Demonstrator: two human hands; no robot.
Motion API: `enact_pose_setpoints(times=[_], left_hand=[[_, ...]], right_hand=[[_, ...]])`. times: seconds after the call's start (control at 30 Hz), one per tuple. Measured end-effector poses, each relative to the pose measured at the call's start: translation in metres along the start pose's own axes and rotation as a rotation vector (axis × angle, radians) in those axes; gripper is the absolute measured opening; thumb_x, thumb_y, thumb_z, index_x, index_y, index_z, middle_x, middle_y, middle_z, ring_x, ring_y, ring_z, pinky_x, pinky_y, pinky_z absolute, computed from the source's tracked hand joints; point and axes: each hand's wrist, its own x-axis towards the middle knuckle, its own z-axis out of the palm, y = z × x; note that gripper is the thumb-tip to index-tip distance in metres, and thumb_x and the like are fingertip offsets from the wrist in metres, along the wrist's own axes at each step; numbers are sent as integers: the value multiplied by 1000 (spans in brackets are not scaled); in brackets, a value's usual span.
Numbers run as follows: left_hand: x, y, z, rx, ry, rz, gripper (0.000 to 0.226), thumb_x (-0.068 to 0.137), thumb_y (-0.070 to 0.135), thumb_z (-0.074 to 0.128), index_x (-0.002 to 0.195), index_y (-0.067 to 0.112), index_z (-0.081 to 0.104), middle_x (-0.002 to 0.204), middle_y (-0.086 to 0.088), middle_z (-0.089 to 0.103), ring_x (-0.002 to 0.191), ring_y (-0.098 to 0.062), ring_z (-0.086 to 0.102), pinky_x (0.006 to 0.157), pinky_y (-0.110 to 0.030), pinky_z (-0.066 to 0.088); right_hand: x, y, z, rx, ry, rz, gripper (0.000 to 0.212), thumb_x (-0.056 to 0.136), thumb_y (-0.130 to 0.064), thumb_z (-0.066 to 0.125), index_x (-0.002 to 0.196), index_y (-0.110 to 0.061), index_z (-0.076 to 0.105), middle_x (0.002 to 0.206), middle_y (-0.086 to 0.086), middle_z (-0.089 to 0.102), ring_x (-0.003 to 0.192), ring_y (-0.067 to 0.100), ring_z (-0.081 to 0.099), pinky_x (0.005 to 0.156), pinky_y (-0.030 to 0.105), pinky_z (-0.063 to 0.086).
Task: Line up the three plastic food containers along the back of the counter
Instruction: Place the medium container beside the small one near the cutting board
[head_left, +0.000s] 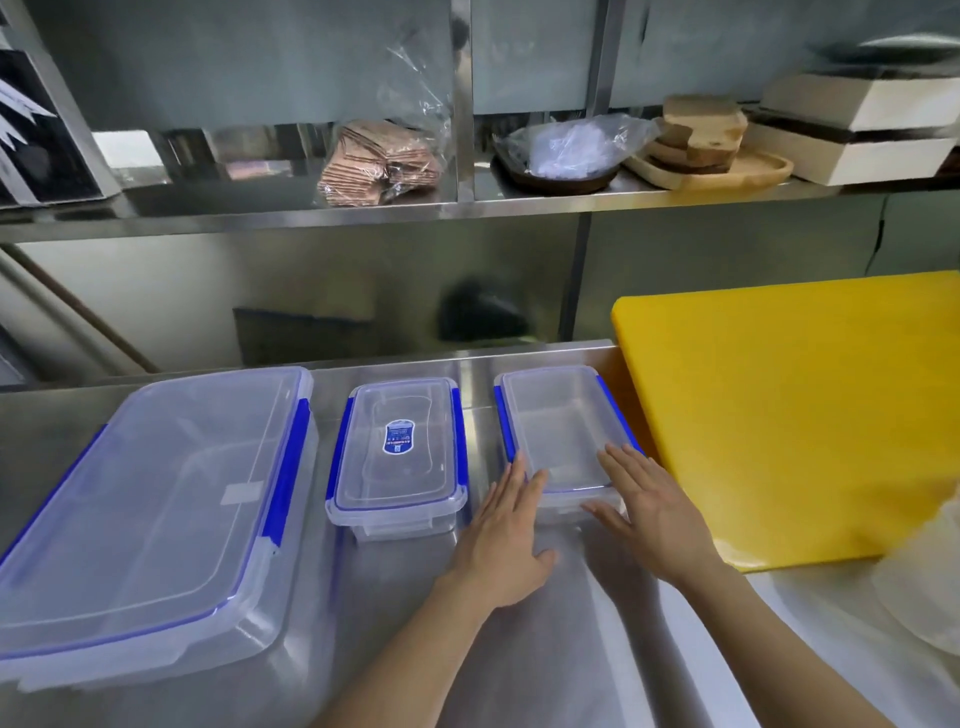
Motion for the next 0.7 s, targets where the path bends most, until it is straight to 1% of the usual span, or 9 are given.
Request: enact_pose_setpoints(times=[0.13, 0.23, 0.33, 0.4, 0.47, 0.53, 0.6, 0.63, 0.7], left_hand=[[4, 4, 10, -32, 29, 15, 87, 83, 41, 59, 141, 38, -5, 147, 17, -29, 142, -11, -10, 114, -37, 14], [10, 14, 13, -33, 7, 42, 87, 83, 40, 58, 143, 33, -4, 149, 13, -28, 142, -11, -13, 114, -34, 10], [15, 23, 15, -34, -36, 41, 89, 83, 40, 59, 143, 33, -7, 151, 12, -30, 141, -8, -16, 114, -35, 14], [14, 23, 12, -22, -45, 42, 90, 83, 38, 59, 143, 33, -8, 151, 11, -29, 139, -7, -19, 114, -34, 10], [12, 22, 7, -1, -37, 67, 86, 84, 39, 57, 143, 33, -5, 153, 9, -24, 136, -6, -22, 111, -29, -2], [9, 21, -2, 12, 24, 87, 78, 86, 42, 54, 144, 31, 2, 155, 8, -14, 134, -4, -22, 108, -26, -9], [2, 17, -19, -7, 166, 61, 70, 88, 43, 50, 144, 28, 12, 157, 7, 1, 139, -5, -10, 110, -27, -5], [-3, 12, -29, -34, 246, 28, 65, 89, 43, 50, 143, 26, 17, 157, 6, 10, 142, -8, 0, 112, -28, 1], [-15, -2, -53, -84, 381, -67, 59, 88, 40, 52, 140, 23, 29, 152, 3, 28, 140, -15, 21, 113, -33, 18]], right_hand=[[-1, 8, 1, -2, 11, -9, 104, 69, -78, -10, 140, -14, 31, 150, 4, 34, 141, 20, 24, 116, 34, 17], [-5, 15, -5, 4, 46, -1, 98, 77, -74, 0, 134, -6, 42, 142, 12, 46, 135, 28, 36, 112, 42, 31], [-8, 27, -12, -21, 47, 10, 99, 74, -75, -4, 137, -11, 39, 145, 7, 41, 138, 23, 31, 111, 39, 34], [-8, 29, -15, -38, 31, -6, 96, 74, -74, -5, 140, -15, 32, 149, 2, 35, 141, 19, 24, 113, 36, 31], [-9, 25, -16, -62, 10, -9, 80, 82, -67, 13, 141, -16, 31, 151, 2, 31, 142, 17, 22, 115, 36, 24], [-12, 20, -19, -65, 76, 11, 68, 85, -59, 36, 134, -12, 43, 145, 8, 42, 136, 23, 36, 109, 41, 29], [-11, 9, -22, -32, 211, -7, 60, 84, -51, 41, 120, -6, 57, 128, 15, 59, 119, 31, 55, 95, 44, 42], [-8, 1, -23, 8, 282, -25, 54, 84, -47, 44, 115, -5, 60, 121, 15, 63, 112, 33, 59, 90, 44, 45], [-1, -23, -25, 131, 323, -51, 42, 86, -36, 56, 113, -5, 60, 116, 15, 65, 107, 34, 60, 87, 44, 47]])
